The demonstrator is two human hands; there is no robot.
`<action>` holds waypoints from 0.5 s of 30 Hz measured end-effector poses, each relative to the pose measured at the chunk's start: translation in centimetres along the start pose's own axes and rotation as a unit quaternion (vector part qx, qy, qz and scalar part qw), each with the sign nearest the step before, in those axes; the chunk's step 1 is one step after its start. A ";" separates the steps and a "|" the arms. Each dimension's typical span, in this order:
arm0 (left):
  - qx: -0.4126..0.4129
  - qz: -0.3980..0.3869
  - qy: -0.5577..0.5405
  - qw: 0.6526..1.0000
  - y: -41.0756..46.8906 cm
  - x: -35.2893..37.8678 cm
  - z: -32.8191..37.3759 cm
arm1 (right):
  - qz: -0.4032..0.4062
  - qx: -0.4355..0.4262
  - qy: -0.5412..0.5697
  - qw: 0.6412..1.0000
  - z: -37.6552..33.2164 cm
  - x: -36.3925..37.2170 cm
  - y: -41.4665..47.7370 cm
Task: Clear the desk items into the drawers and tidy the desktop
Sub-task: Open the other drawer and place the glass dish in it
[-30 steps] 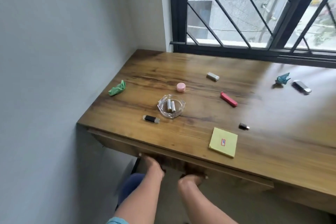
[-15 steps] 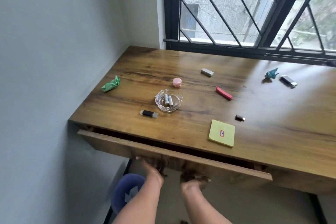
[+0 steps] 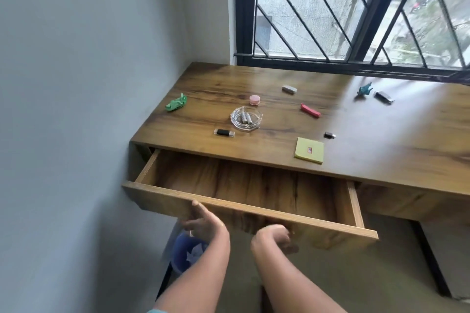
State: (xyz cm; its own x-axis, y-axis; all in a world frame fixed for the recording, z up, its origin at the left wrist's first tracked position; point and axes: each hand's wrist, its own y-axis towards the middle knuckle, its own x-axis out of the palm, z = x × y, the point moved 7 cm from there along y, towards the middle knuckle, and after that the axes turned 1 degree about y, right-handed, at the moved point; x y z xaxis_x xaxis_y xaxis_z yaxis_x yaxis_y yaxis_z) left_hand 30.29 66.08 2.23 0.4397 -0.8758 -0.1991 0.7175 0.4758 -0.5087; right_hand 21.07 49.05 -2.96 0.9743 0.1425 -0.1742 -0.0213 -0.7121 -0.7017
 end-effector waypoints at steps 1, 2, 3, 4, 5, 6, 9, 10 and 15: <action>0.116 0.060 0.042 0.990 -0.5 -1.4 2.4 | 0.040 -0.030 0.007 0.999 -1.3 -0.4 -1.3; 0.250 0.086 0.105 0.959 -1.4 -2.3 5.0 | 0.078 -0.109 -0.005 0.991 -3.4 -1.4 -3.2; 0.368 0.069 0.188 0.908 -2.2 -2.0 6.6 | 0.108 -0.199 -0.044 0.973 -5.6 -2.5 -5.8; 0.469 0.032 0.276 0.839 -3.3 -1.2 7.7 | 0.100 -0.309 -0.078 0.943 -7.2 -2.8 -7.7; 0.512 -0.027 0.363 0.778 -3.6 0.1 7.2 | 0.077 -0.414 -0.150 0.894 -8.0 -2.5 -9.0; 0.531 -0.089 0.424 0.728 -4.3 1.0 6.8 | 0.061 -0.476 -0.240 0.844 -7.8 -1.8 -9.8; 0.519 -0.170 0.476 0.689 -6.1 0.9 6.1 | -0.081 -0.507 -0.483 0.709 -6.0 0.3 -10.1; 0.513 -0.168 0.478 0.693 -6.2 0.8 6.2 | -0.103 -0.523 -0.532 0.657 -5.7 0.6 -10.3; 0.453 -0.156 0.554 0.681 -7.1 0.0 6.8 | -0.134 -0.543 -0.599 0.573 -6.7 -0.8 -12.2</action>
State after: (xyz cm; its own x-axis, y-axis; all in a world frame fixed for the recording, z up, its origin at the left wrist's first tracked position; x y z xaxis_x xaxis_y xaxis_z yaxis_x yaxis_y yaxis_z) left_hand 28.84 63.29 11.55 -0.1281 -0.2307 -0.9645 0.9419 -0.3328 -0.0454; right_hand 22.08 53.05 10.38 0.0434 0.2532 -0.9664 0.8796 -0.4683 -0.0832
